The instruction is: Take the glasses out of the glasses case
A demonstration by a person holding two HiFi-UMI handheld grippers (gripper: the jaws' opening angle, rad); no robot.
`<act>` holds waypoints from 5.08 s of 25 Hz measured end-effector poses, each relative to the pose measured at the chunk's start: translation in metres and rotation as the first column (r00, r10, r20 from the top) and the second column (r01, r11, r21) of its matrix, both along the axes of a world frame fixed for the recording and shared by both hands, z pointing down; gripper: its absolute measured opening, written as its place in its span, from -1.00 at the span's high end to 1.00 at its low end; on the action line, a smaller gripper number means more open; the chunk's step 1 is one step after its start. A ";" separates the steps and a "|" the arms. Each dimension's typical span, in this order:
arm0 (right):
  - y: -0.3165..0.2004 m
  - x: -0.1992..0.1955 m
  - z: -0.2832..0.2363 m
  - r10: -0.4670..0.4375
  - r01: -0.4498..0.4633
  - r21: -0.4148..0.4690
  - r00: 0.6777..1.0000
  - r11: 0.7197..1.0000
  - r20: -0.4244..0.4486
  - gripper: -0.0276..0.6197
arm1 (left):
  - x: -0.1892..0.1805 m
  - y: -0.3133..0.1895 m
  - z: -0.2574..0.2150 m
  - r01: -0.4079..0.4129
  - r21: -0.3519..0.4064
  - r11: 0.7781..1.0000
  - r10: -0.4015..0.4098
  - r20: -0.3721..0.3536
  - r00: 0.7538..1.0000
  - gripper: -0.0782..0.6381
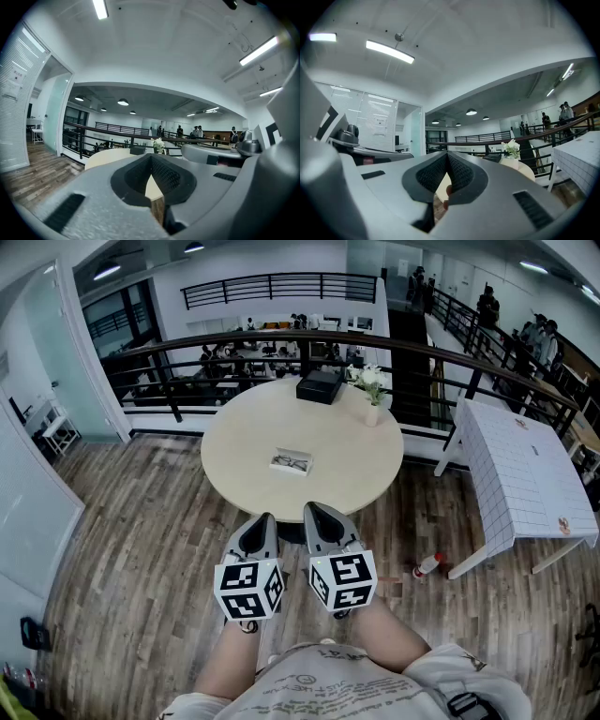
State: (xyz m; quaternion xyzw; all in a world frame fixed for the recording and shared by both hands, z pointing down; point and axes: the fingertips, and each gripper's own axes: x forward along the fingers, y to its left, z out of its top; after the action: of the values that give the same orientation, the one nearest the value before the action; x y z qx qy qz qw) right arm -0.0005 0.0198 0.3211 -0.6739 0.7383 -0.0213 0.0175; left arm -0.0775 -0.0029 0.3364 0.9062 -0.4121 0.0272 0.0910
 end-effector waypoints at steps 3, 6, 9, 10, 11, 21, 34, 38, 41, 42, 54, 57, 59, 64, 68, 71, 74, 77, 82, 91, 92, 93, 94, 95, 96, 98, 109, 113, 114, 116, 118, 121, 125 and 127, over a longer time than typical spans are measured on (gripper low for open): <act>-0.001 0.002 0.004 -0.011 0.011 -0.015 1.000 1.000 0.016 0.88 | 0.004 -0.001 0.002 -0.003 -0.008 1.000 0.003 -0.001 1.000 0.75; -0.004 0.007 0.008 -0.010 0.011 -0.015 0.999 1.000 0.034 0.87 | 0.008 -0.003 0.004 -0.005 -0.007 1.000 0.005 0.001 1.000 0.75; -0.006 0.010 0.011 -0.012 0.013 -0.011 0.999 1.000 0.051 0.87 | 0.013 -0.005 0.008 -0.006 -0.015 1.000 0.006 0.005 1.000 0.75; -0.006 0.011 0.011 -0.019 0.019 -0.011 0.999 1.000 0.049 0.87 | 0.015 -0.006 0.009 -0.007 -0.019 1.000 0.007 0.006 1.000 0.75; -0.007 0.011 0.012 -0.026 0.026 -0.010 0.999 1.000 0.044 0.87 | 0.018 -0.006 0.010 -0.009 -0.022 1.000 0.009 0.007 1.000 0.75; -0.016 0.035 0.023 -0.065 0.065 -0.007 0.998 0.998 0.013 0.87 | 0.053 -0.013 0.017 -0.007 -0.029 1.000 0.007 0.001 1.000 0.75; -0.025 0.051 0.037 -0.125 0.125 -0.032 0.992 0.992 -0.003 0.87 | 0.073 -0.018 0.027 0.020 -0.045 0.999 -0.020 -0.005 1.000 0.75; -0.030 0.057 0.046 -0.133 0.133 -0.047 0.991 0.990 0.001 0.87 | 0.078 -0.024 0.038 0.017 -0.063 0.998 -0.018 -0.008 1.000 0.75; -0.038 0.061 0.054 -0.138 0.137 -0.064 0.990 0.989 -0.007 0.87 | 0.085 -0.034 0.042 0.009 -0.072 0.997 -0.010 -0.008 1.000 0.75; -0.042 0.062 0.056 -0.141 0.140 -0.072 0.990 0.987 -0.010 0.87 | 0.087 -0.037 0.043 0.006 -0.071 0.997 -0.007 -0.007 1.000 0.75; -0.093 0.063 0.081 -0.198 0.194 -0.126 0.980 0.973 -0.014 0.87 | 0.088 -0.088 0.067 0.030 -0.124 0.992 -0.033 -0.018 0.999 0.75; -0.100 0.060 0.087 -0.217 0.212 -0.135 0.976 0.968 -0.018 0.87 | 0.085 -0.096 0.076 0.037 -0.143 0.989 -0.040 -0.018 0.999 0.75; -0.115 0.067 0.093 -0.230 0.224 -0.149 0.973 0.963 -0.019 0.87 | 0.091 -0.110 0.082 0.042 -0.154 0.987 -0.045 -0.017 0.999 0.75; -0.156 0.070 0.099 -0.234 0.227 -0.177 0.972 0.958 -0.019 0.86 | 0.091 -0.147 0.088 0.050 -0.175 0.983 -0.053 -0.012 0.999 0.75; -0.183 0.078 0.113 -0.270 0.262 -0.202 0.963 0.944 -0.015 0.86 | 0.103 -0.171 0.100 0.032 -0.209 0.977 -0.036 -0.019 0.999 0.75; -0.206 0.079 0.121 -0.327 0.322 -0.216 0.945 0.922 0.011 0.85 | 0.113 -0.191 0.107 0.003 -0.243 0.970 -0.012 -0.039 0.999 0.75; -0.223 0.071 0.128 -0.349 0.339 -0.245 0.937 0.909 0.001 0.73 | 0.105 -0.206 0.112 0.017 -0.241 0.970 -0.024 -0.026 0.999 0.75; -0.232 0.062 0.139 -0.352 0.329 -0.283 0.935 0.901 -0.033 0.73 | 0.093 -0.212 0.115 0.037 -0.229 0.973 -0.041 -0.013 0.999 0.75; -0.261 0.070 0.164 -0.354 0.313 -0.344 0.933 0.885 -0.063 0.72 | 0.091 -0.233 0.129 0.059 -0.240 0.969 -0.061 0.000 0.998 0.75; -0.316 0.086 0.227 -0.422 0.299 -0.511 0.896 0.806 -0.140 0.60 | 0.086 -0.253 0.152 0.106 -0.288 0.952 -0.101 0.034 0.994 0.75; -0.322 0.088 0.237 -0.436 0.299 -0.533 0.888 0.791 -0.149 0.60 | 0.086 -0.256 0.153 0.112 -0.291 0.950 -0.106 0.037 0.994 0.75; -0.328 0.089 0.245 -0.448 0.295 -0.553 0.879 0.779 -0.162 0.60 | 0.086 -0.259 0.154 0.119 -0.293 0.949 -0.112 0.040 0.993 0.75; -0.333 0.090 0.253 -0.461 0.290 -0.570 0.869 0.769 -0.181 0.60 | 0.086 -0.263 0.155 0.127 -0.295 0.947 -0.119 0.043 0.992 0.75; -0.339 0.091 0.260 -0.475 0.283 -0.584 0.857 0.760 -0.202 0.60 | 0.086 -0.266 0.156 0.136 -0.298 0.945 -0.129 0.045 0.991 0.75; -0.345 0.092 0.267 -0.490 0.277 -0.599 0.842 0.751 -0.226 0.60 | 0.085 -0.270 0.157 0.147 -0.301 0.942 -0.140 0.046 0.989 0.75; -0.354 0.092 0.280 -0.528 0.262 -0.640 0.806 0.723 -0.266 0.60 | 0.083 -0.277 0.162 0.166 -0.313 0.935 -0.159 0.046 0.986 0.75; -0.383 0.095 0.350 -0.608 0.147 -0.778 0.717 0.611 -0.342 0.60 | 0.073 -0.280 0.201 0.226 -0.409 0.884 -0.226 0.049 0.973 0.75; -0.395 0.102 0.361 -0.575 0.080 -0.773 0.717 0.630 -0.395 0.60 | 0.064 -0.279 0.208 0.257 -0.417 0.872 -0.261 0.048 0.964 0.75; -0.398 0.103 0.363 -0.566 0.072 -0.774 0.725 0.629 -0.392 0.61 | 0.062 -0.279 0.209 0.262 -0.419 0.870 -0.266 0.049 0.963 0.75; -0.400 0.103 0.369 -0.563 0.064 -0.787 0.735 0.614 -0.378 0.61 | 0.060 -0.278 0.212 0.268 -0.425 0.865 -0.271 0.053 0.961 0.75; -0.399 0.103 0.375 -0.568 0.054 -0.797 0.730 0.602 -0.380 0.61 | 0.057 -0.277 0.215 0.273 -0.429 0.861 -0.276 0.056 0.960 0.75; -0.398 0.101 0.380 -0.572 0.034 -0.801 0.719 0.597 -0.396 0.61 | 0.054 -0.277 0.216 0.278 -0.432 0.858 -0.281 0.060 0.958 0.75; -0.399 0.101 0.385 -0.588 -0.006 -0.794 0.669 0.608 -0.455 0.62 | 0.052 -0.278 0.214 0.282 -0.433 0.856 -0.283 0.063 0.957 0.75; -0.400 0.103 0.392 -0.592 -0.031 -0.789 0.644 0.613 -0.485 0.67 | 0.051 -0.279 0.213 0.282 -0.434 0.856 -0.281 0.066 0.957 0.75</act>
State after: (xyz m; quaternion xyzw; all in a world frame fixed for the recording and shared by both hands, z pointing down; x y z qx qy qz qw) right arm 0.1029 -0.3798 0.7130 -0.4346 0.7136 -0.0595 -0.5462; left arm -0.0267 -0.2818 0.5494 0.7921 -0.5233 0.1061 0.2959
